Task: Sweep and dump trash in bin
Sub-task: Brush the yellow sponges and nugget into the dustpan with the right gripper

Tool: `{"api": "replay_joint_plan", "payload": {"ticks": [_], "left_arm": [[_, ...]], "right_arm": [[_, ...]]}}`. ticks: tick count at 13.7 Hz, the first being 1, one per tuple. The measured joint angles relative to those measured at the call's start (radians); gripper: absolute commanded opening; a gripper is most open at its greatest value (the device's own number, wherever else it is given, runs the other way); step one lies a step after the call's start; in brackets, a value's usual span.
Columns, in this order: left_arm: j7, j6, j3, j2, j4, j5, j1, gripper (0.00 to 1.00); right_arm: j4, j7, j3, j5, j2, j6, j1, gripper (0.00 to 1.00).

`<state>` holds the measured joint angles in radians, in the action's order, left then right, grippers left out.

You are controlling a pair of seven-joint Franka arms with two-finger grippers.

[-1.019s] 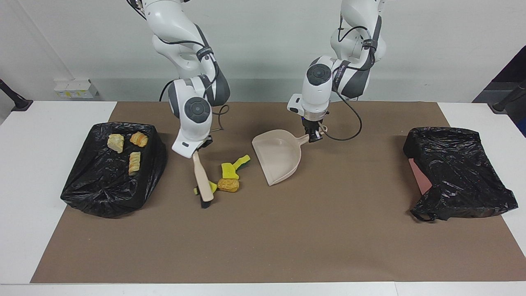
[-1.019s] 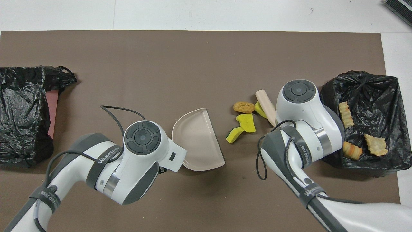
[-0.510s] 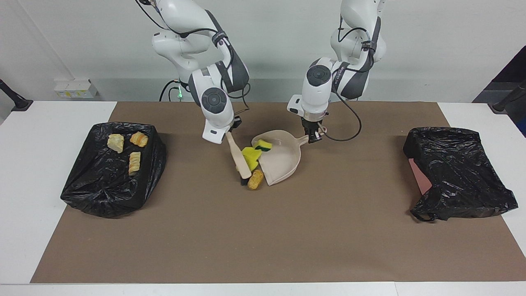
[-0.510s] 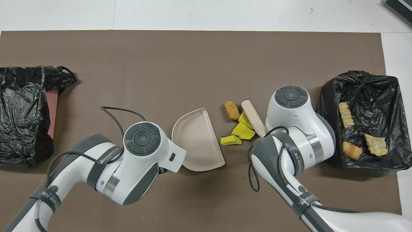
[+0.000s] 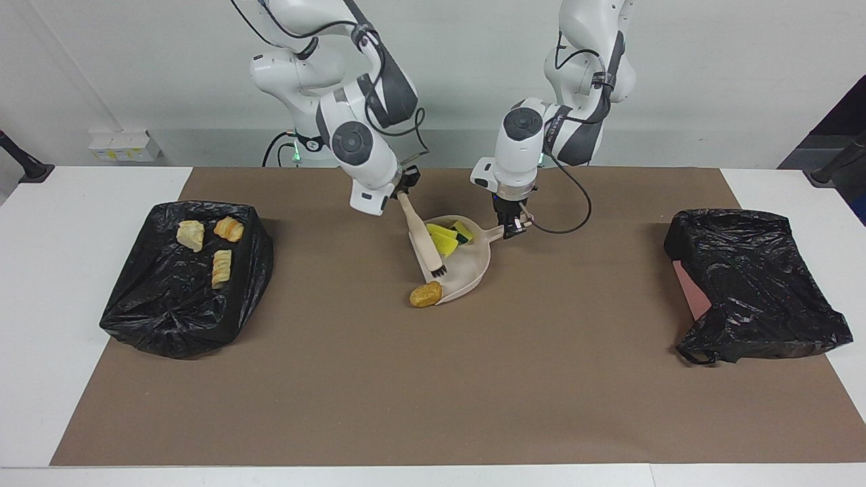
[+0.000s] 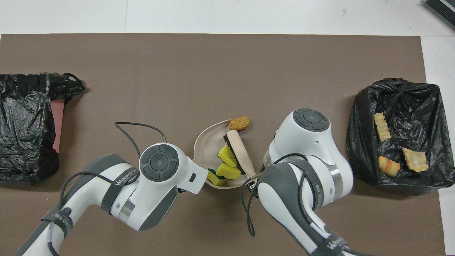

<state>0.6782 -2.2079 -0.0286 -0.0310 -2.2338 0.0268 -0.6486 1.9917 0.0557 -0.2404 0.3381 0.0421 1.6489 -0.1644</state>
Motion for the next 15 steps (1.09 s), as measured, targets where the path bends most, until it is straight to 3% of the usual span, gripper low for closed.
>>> {"api": "replay_joint_plan", "payload": {"ticks": [4, 8, 12, 15], "left_arm": [[-0.004, -0.003, 0.000, 0.002, -0.003, 0.000, 0.000, 0.00], [-0.011, -0.004, 0.000, 0.002, -0.005, 0.000, 0.000, 0.00], [-0.015, -0.004, 0.000, 0.002, -0.006, 0.000, 0.000, 0.00], [-0.015, -0.004, 0.000, 0.003, -0.007, 0.000, 0.000, 0.00]], "right_arm": [[-0.040, -0.009, 0.000, -0.199, -0.026, 0.009, 0.021, 0.00], [-0.042, -0.010, -0.003, -0.413, 0.042, 0.134, 0.010, 0.00], [-0.048, 0.008, -0.006, -0.449, 0.152, 0.190, -0.033, 0.00], [-0.054, 0.013, -0.014, -0.358, 0.156, 0.086, -0.069, 0.00]]}}
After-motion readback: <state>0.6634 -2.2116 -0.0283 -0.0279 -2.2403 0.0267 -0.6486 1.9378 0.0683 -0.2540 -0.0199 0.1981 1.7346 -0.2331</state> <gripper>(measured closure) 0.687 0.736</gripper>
